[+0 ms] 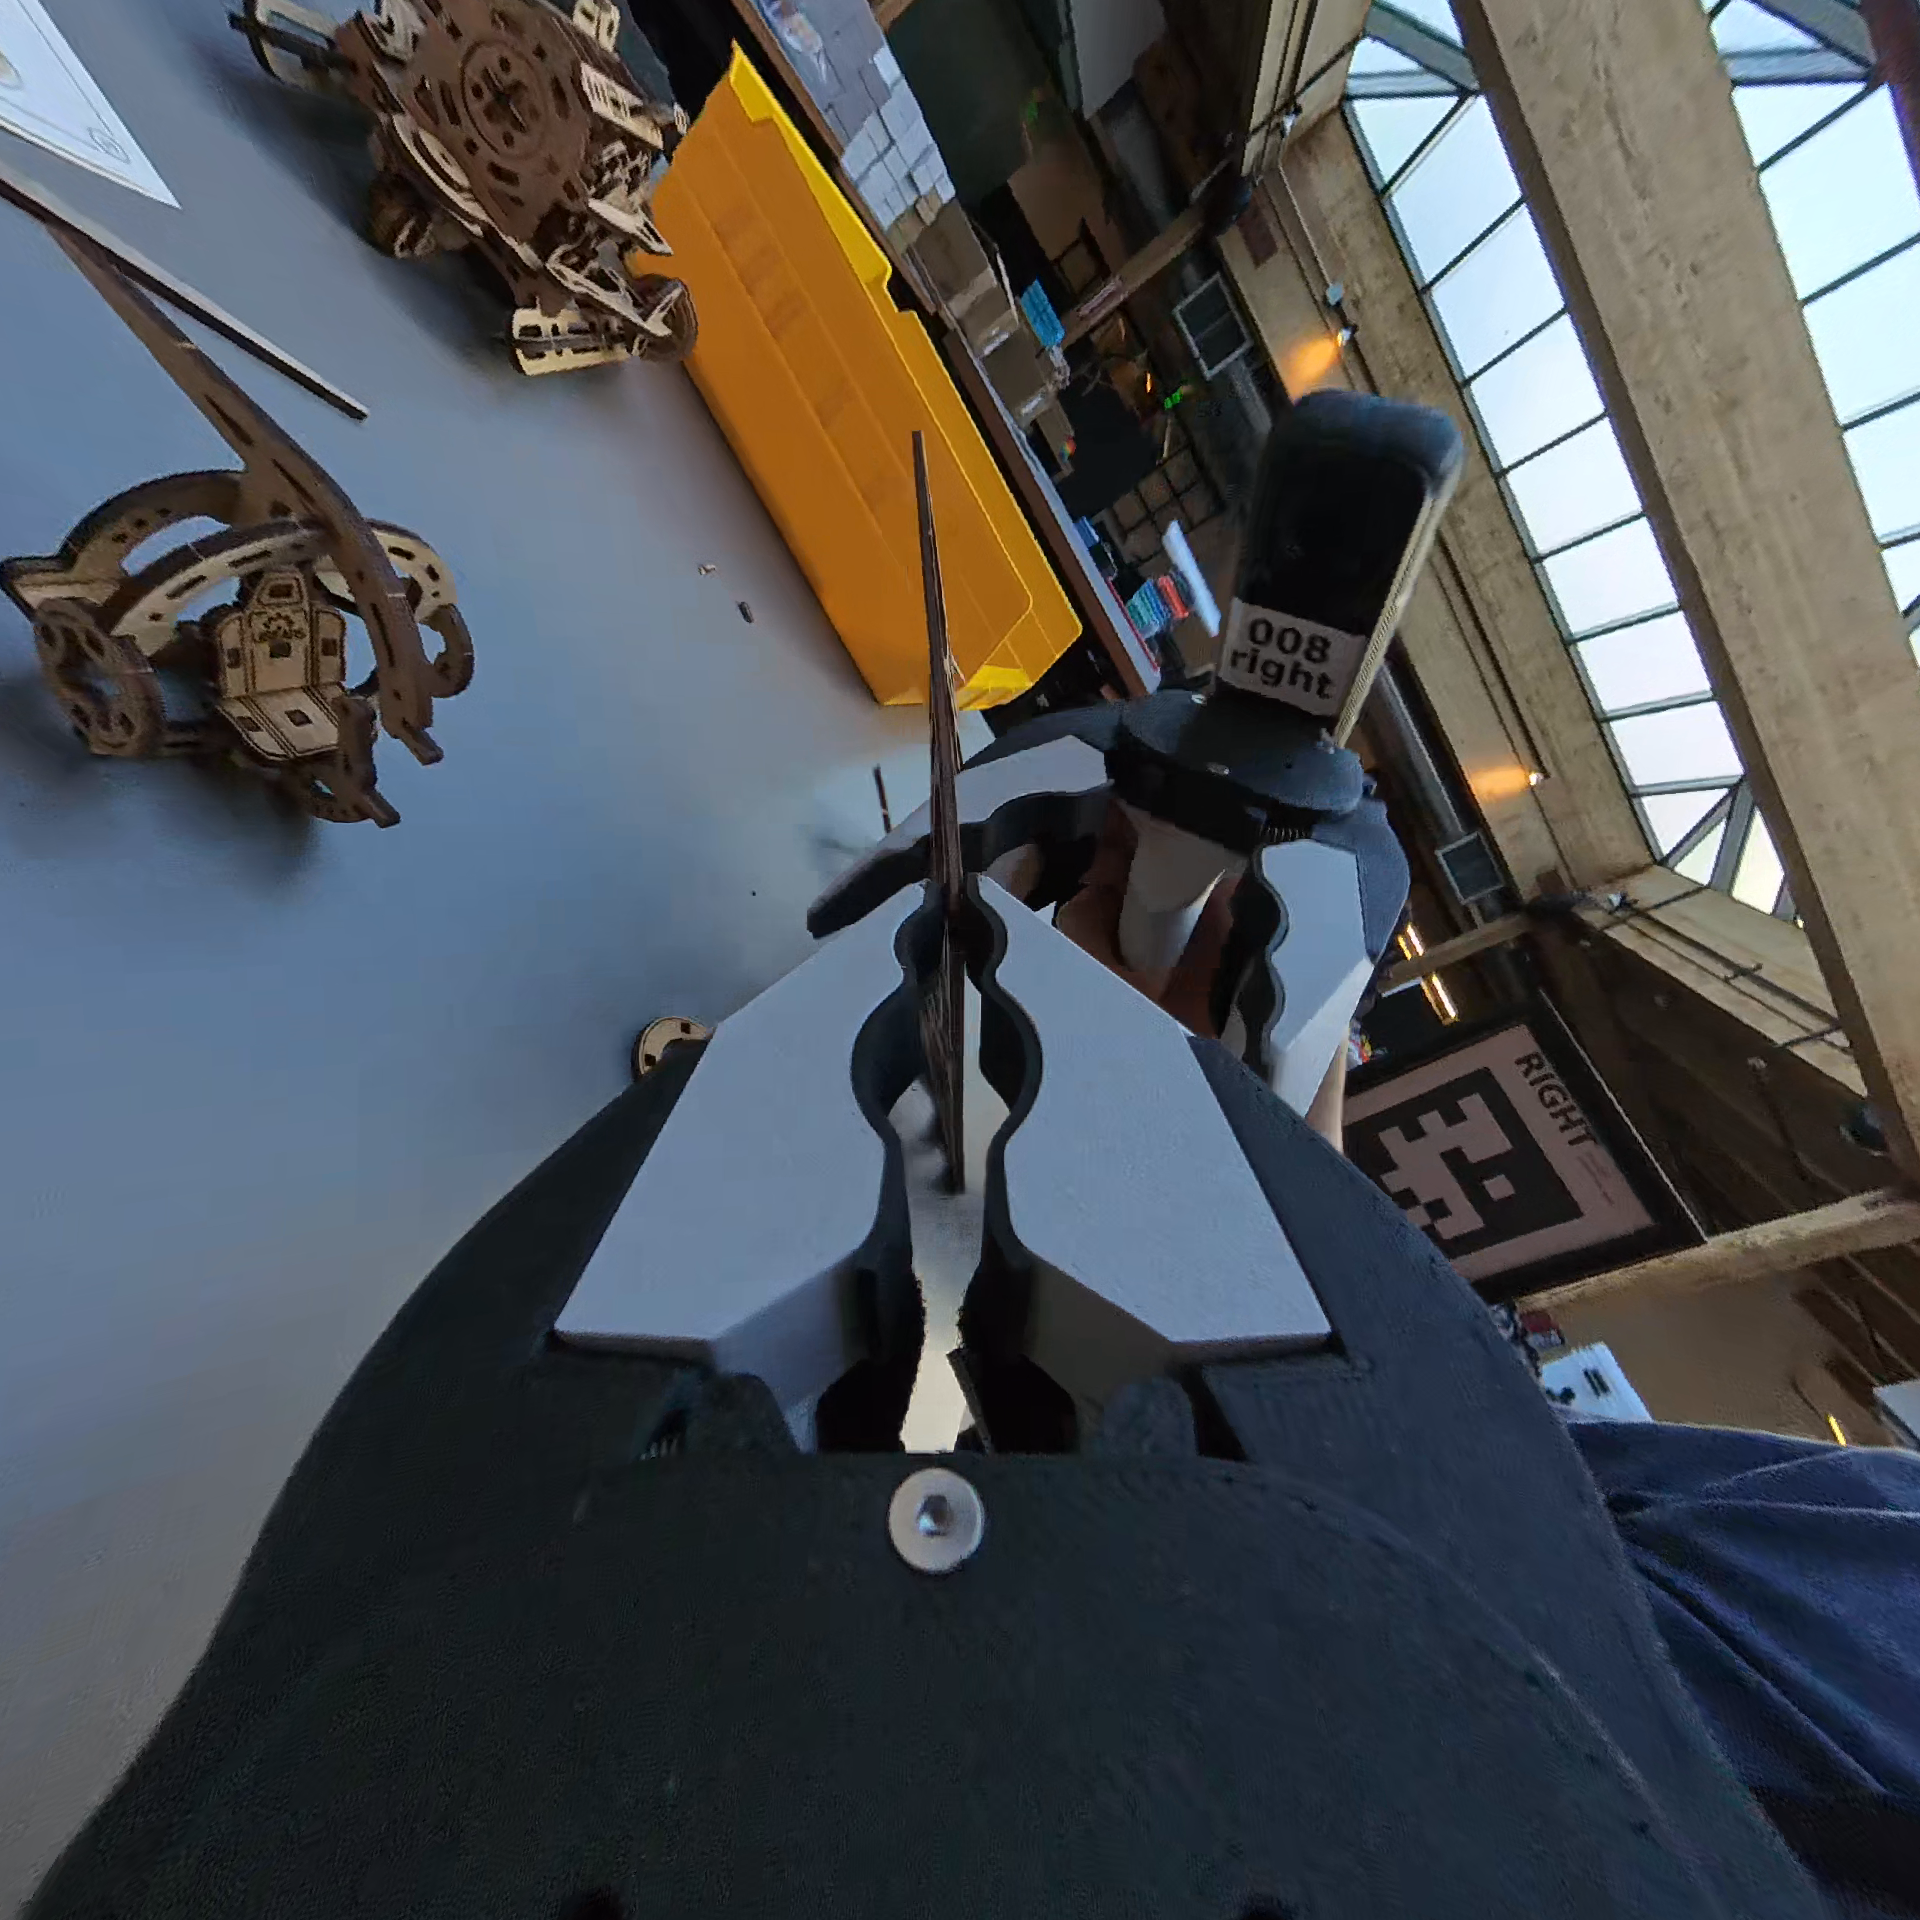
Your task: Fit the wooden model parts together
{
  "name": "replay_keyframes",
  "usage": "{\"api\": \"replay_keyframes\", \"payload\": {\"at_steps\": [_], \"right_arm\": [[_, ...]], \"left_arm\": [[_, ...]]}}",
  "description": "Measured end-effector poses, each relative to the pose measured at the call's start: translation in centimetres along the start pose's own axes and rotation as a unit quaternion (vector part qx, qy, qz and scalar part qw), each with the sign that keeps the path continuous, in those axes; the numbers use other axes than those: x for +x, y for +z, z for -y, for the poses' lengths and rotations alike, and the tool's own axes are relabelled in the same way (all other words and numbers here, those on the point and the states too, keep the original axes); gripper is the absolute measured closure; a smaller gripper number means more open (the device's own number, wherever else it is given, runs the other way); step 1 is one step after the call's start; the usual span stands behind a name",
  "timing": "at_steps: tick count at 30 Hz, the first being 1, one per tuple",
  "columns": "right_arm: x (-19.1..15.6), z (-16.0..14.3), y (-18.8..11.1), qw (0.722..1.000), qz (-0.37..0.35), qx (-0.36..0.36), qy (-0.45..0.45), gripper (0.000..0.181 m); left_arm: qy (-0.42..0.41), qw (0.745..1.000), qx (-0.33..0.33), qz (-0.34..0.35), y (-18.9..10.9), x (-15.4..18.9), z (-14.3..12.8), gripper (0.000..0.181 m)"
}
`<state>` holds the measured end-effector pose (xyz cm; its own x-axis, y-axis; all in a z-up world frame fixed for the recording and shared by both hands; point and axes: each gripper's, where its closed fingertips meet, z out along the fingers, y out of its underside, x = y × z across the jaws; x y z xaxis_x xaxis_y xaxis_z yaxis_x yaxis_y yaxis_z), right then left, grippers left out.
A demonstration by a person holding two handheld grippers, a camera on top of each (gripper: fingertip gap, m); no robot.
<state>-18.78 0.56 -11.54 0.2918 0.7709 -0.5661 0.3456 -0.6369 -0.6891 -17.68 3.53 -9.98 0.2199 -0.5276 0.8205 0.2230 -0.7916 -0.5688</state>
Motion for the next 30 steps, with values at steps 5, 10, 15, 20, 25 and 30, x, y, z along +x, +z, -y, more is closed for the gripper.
{"api": "replay_keyframes", "payload": {"at_steps": [5, 10, 15, 20, 25, 30], "right_arm": [[-0.9, 0.1, 0.9, 0.984, -0.072, 0.012, -0.160, 0.077], [-2.4, 0.4, 1.1, 0.968, -0.077, 0.051, -0.233, 0.077], [-3.1, 0.8, 1.0, 0.968, -0.061, 0.082, -0.230, 0.078], [-3.7, 1.3, 0.5, 0.970, -0.031, 0.103, -0.219, 0.085], [-2.7, 2.0, 0.6, 0.964, -0.088, 0.112, -0.226, 0.085], [-2.4, 2.4, 1.1, 0.937, -0.155, 0.116, -0.291, 0.076]], "left_arm": [[0.037, 0.998, 0.030, -0.028, -1.5, 1.7, 0.5, 0.178], [0.075, 0.995, 0.044, -0.051, -2.8, 3.3, 0.4, 0.178], [0.120, 0.992, 0.030, -0.029, -3.1, 3.7, 0.4, 0.179], [0.138, 0.990, -0.003, -0.031, -3.3, 4.1, 0.8, 0.179], [0.139, 0.990, 0.003, -0.004, -3.2, 3.6, 1.4, 0.180], [0.129, 0.991, 0.023, -0.003, -3.4, 3.9, 1.7, 0.179]]}}
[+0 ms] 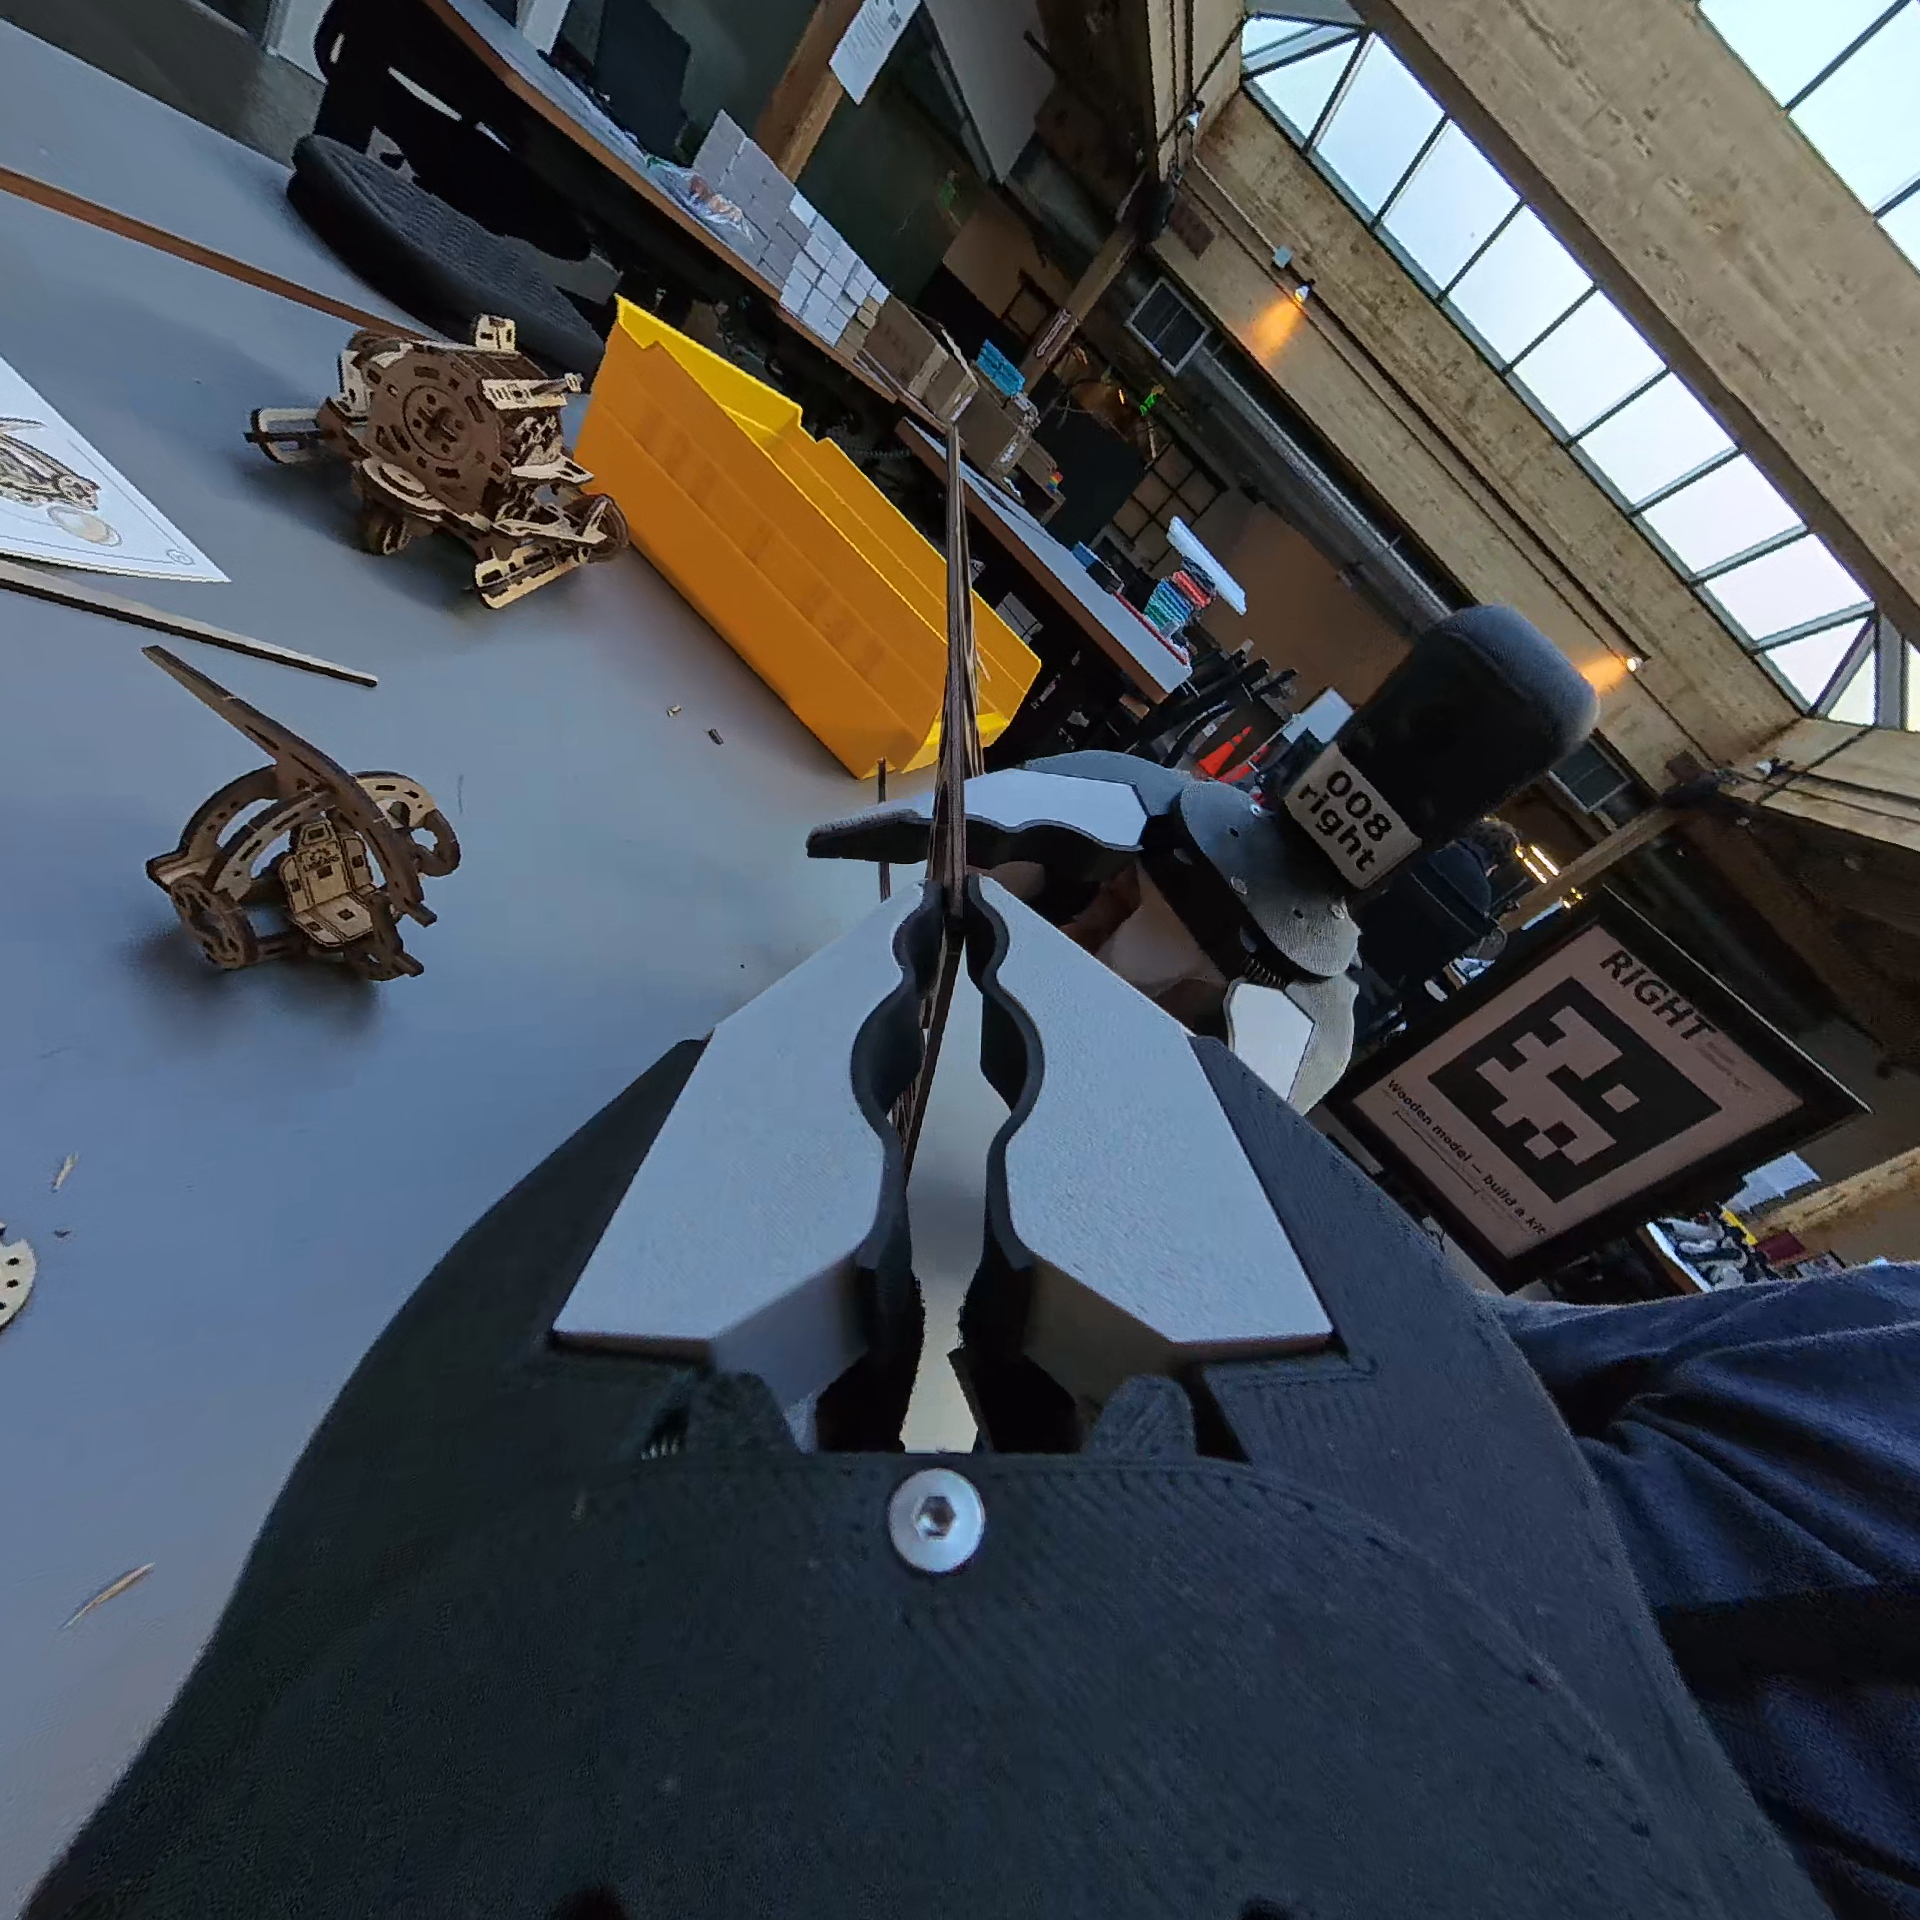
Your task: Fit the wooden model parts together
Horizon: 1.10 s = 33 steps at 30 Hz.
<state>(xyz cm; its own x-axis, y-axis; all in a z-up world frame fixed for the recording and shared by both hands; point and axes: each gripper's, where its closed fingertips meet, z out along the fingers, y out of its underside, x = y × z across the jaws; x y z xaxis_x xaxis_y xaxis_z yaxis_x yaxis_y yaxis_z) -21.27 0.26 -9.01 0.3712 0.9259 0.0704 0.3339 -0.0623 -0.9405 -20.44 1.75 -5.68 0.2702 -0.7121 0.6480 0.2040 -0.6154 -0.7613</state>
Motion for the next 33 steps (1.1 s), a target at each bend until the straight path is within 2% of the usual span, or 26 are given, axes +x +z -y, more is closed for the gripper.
{"api": "replay_keyframes", "payload": {"at_steps": [5, 10, 16, 21, 24, 28, 31, 33], "right_arm": [[0.7, -0.3, 0.5, 0.992, -0.080, -0.015, -0.092, 0.074], [1.0, 0.4, 0.5, 0.965, -0.170, 0.001, -0.200, 0.073], [1.2, 0.6, 0.7, 0.946, -0.221, -0.004, -0.236, 0.072], [1.6, 1.9, 0.5, 0.906, -0.296, -0.011, -0.301, 0.073], [1.4, 2.2, 0.8, 0.899, -0.307, -0.009, -0.313, 0.073], [0.5, 2.7, 0.4, 0.902, -0.299, 0.018, -0.312, 0.076], [-1.1, 4.1, -1.4, 0.910, -0.275, 0.071, -0.303, 0.086], [-1.2, 4.8, -3.7, 0.919, -0.272, 0.108, -0.265, 0.092]], "left_arm": [[0.006, 1.000, 0.011, 0.000, -0.2, 0.3, 0.2, 0.180], [0.003, 0.998, 0.036, -0.048, -0.6, 1.4, 0.5, 0.180], [0.024, 0.997, 0.041, -0.068, -1.0, 1.7, 0.6, 0.180], [0.031, 0.992, 0.062, -0.103, -1.8, 2.0, 1.2, 0.180], [0.021, 0.990, 0.068, -0.122, -2.2, 2.0, 1.3, 0.180], [0.018, 0.992, 0.065, -0.105, -2.3, 1.3, 1.2, 0.180], [-0.002, 0.993, 0.068, -0.101, -2.5, 0.9, 1.5, 0.181], [-0.010, 0.994, 0.063, -0.093, -2.6, 0.7, 1.6, 0.181]]}}
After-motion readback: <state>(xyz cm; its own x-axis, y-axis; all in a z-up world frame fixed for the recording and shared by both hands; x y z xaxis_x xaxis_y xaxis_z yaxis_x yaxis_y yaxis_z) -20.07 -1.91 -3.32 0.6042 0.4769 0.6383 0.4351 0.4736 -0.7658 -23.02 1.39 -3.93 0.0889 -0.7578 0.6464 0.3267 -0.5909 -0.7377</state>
